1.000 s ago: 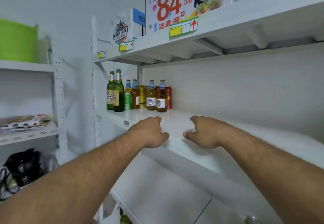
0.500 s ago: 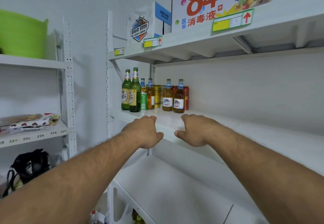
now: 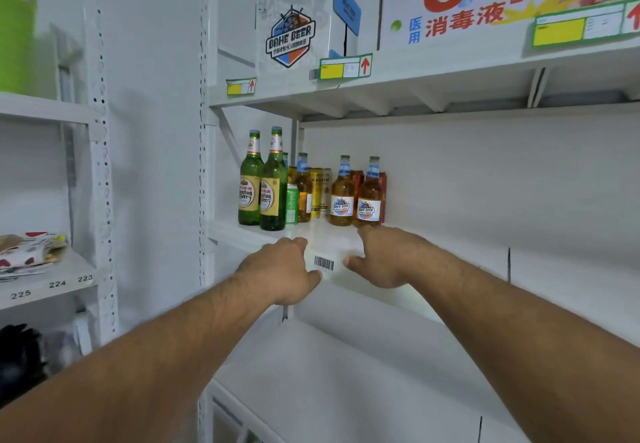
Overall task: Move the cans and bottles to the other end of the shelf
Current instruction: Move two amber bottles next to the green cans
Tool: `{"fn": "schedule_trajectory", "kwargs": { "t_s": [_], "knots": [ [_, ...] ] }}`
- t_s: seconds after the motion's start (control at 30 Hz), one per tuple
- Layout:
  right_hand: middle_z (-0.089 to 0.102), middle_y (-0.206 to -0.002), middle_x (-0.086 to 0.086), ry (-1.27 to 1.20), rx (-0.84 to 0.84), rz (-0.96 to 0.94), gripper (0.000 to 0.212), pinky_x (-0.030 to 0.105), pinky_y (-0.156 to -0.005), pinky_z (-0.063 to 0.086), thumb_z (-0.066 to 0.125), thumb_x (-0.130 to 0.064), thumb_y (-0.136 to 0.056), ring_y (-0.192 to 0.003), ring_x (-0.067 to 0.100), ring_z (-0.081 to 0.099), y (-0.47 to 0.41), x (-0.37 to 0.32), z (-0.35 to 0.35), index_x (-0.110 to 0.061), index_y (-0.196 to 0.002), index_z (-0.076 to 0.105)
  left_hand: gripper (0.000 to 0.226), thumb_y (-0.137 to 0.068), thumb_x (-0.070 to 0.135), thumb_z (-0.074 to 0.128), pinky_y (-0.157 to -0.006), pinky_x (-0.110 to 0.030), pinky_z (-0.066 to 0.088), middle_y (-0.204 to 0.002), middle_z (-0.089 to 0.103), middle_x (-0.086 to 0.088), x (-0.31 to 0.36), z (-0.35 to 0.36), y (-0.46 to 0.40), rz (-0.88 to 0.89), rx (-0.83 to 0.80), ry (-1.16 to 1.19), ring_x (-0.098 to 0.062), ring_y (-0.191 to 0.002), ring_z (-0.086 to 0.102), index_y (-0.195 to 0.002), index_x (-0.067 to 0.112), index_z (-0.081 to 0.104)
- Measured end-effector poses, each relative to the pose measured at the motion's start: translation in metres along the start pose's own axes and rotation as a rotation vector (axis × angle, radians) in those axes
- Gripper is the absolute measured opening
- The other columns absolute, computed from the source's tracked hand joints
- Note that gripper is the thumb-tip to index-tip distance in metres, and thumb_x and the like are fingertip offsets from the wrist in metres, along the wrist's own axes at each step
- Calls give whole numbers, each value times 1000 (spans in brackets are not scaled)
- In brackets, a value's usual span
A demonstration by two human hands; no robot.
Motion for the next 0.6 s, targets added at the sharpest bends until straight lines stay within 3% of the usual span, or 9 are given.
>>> {"fn": "schedule_trajectory", "kwargs": {
  "t_s": [0.23, 0.37, 0.5, 0.6],
  "knots": [
    [54, -145, 5, 17, 18, 34, 68, 38, -98, 51, 46, -57, -99, -126, 26, 55, -51, 10, 10, -17, -152, 36, 77, -99, 54, 55, -113, -43, 45, -168, 30, 0, 4, 7, -59, 27, 3, 60, -25, -148, 39, -163, 25, 23],
    [57, -137, 5, -18, 31, 66, 63, 35, -91, 50, 47, -57, -99, -118, 25, 57, -81, 30, 14, -15, -146, 40, 77, -98, 53, 57, -111, -44, 47, -165, 35, -1, 8, 17, -94, 32, 9, 74, -24, -145, 43, -162, 24, 26],
    [60, -134, 2, -78, 65, 95, 59, 40, -99, 52, 50, -55, -97, -115, 24, 59, -110, 48, 14, -22, -145, 44, 76, -98, 53, 57, -112, -43, 46, -162, 40, -1, 9, 19, -126, 44, 23, 126, -25, -143, 46, -161, 22, 28],
    [64, -126, 0, -122, 81, 107, 50, 41, -96, 54, 51, -54, -93, -107, 23, 62, -129, 58, 14, -29, -136, 51, 75, -97, 52, 58, -110, -42, 48, -159, 44, -2, 9, 18, -151, 32, 32, 190, -26, -139, 50, -160, 21, 30]
  ]
}}
Point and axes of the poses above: each hand's wrist, its own y-axis away from the middle knuckle, its own z-axis out of the palm, x = y × z, the point moved 7 cm from there along -y, towards the middle knuckle
